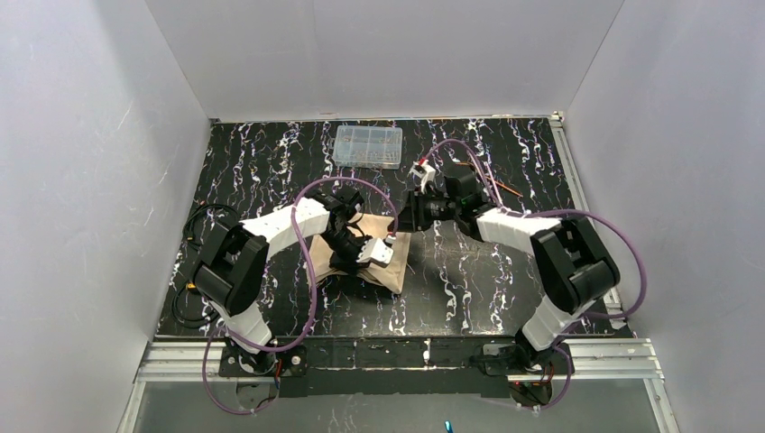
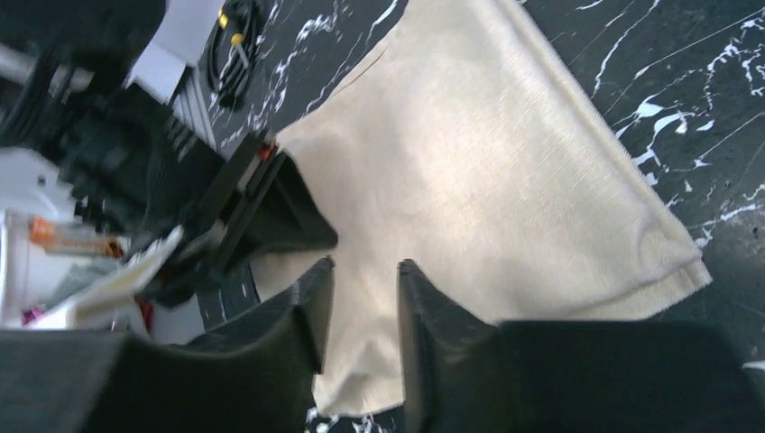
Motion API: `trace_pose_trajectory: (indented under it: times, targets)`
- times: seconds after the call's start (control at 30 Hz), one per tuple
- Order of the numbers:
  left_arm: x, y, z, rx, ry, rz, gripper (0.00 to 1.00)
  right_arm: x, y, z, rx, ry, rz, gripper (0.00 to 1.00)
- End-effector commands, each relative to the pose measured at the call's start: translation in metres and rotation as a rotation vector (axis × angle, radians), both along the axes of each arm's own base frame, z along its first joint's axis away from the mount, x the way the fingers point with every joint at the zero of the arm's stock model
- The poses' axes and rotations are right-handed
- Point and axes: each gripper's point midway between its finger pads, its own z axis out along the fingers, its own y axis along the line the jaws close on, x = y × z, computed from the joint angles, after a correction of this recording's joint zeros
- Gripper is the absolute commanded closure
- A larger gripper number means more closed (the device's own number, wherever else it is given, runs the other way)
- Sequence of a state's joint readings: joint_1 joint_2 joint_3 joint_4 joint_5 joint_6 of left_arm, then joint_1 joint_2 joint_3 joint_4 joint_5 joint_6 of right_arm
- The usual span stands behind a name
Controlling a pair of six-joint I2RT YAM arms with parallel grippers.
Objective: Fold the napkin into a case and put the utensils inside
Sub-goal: Fold the lower triangle-folded napkin at the center of the board.
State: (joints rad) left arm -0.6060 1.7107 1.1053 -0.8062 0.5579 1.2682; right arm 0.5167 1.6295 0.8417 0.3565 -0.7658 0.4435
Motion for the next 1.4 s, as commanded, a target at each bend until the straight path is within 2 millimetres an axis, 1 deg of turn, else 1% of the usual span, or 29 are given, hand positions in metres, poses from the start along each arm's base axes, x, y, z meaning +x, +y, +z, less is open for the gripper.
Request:
trace_pose_trajectory:
  times: [0.0, 0.03, 0.1, 0.17, 0.23, 0.4, 0.53, 0.77, 0.9, 0.97, 1.0, 1.03, 1.13, 1.2, 1.33, 1.37]
  targets:
    - [0.002, -0.002, 0.009, -0.024, -0.034, 0.000, 0.90, 0.019, 0.022, -0.014, -0.069, 0.015, -0.049, 0.67]
    - [0.004, -0.003, 0.009, -0.025, -0.038, 0.003, 0.90, 0.017, 0.025, -0.022, -0.084, 0.026, -0.047, 0.72]
    - [0.008, -0.006, 0.010, -0.030, -0.042, 0.004, 0.91, 0.013, 0.028, -0.040, -0.111, 0.054, -0.057, 0.77]
    - [0.011, -0.009, 0.011, -0.034, -0.039, 0.008, 0.93, 0.010, 0.027, -0.059, -0.137, 0.091, -0.068, 0.82]
    - [0.014, -0.012, 0.014, -0.038, -0.032, 0.009, 0.93, 0.007, 0.024, -0.071, -0.158, 0.116, -0.076, 0.86]
    - [0.021, -0.020, 0.017, -0.042, -0.007, 0.011, 0.95, -0.011, 0.011, -0.097, -0.223, 0.175, -0.084, 0.91]
    - [0.031, -0.026, 0.017, -0.041, 0.009, 0.023, 0.95, -0.025, 0.003, -0.107, -0.230, 0.207, -0.087, 0.92]
    - [0.052, -0.034, 0.013, -0.028, 0.008, 0.009, 0.94, -0.036, 0.001, -0.112, -0.217, 0.230, -0.060, 0.92]
    - [0.059, -0.038, 0.006, -0.022, 0.011, -0.009, 0.92, -0.037, 0.002, -0.108, -0.202, 0.237, -0.054, 0.91]
    - [0.059, -0.037, 0.004, -0.019, 0.017, -0.025, 0.92, -0.031, 0.002, -0.098, -0.189, 0.226, -0.068, 0.86]
    - [0.058, -0.036, 0.004, -0.018, 0.020, -0.039, 0.92, -0.025, 0.001, -0.090, -0.176, 0.217, -0.081, 0.81]
    - [0.056, -0.035, 0.003, -0.018, 0.025, -0.051, 0.91, -0.018, -0.002, -0.080, -0.160, 0.208, -0.105, 0.76]
    - [0.054, -0.033, 0.001, -0.020, 0.048, -0.061, 0.91, 0.010, -0.017, -0.053, -0.109, 0.175, -0.201, 0.68]
    - [0.054, -0.033, -0.003, -0.014, 0.069, -0.056, 0.91, 0.020, -0.024, -0.043, -0.088, 0.170, -0.233, 0.67]
    - [0.056, -0.036, -0.006, -0.023, 0.091, -0.052, 0.91, 0.018, -0.029, -0.048, -0.111, 0.180, -0.236, 0.69]
    - [0.056, -0.037, -0.006, -0.023, 0.095, -0.052, 0.91, 0.019, -0.032, -0.047, -0.113, 0.172, -0.242, 0.70]
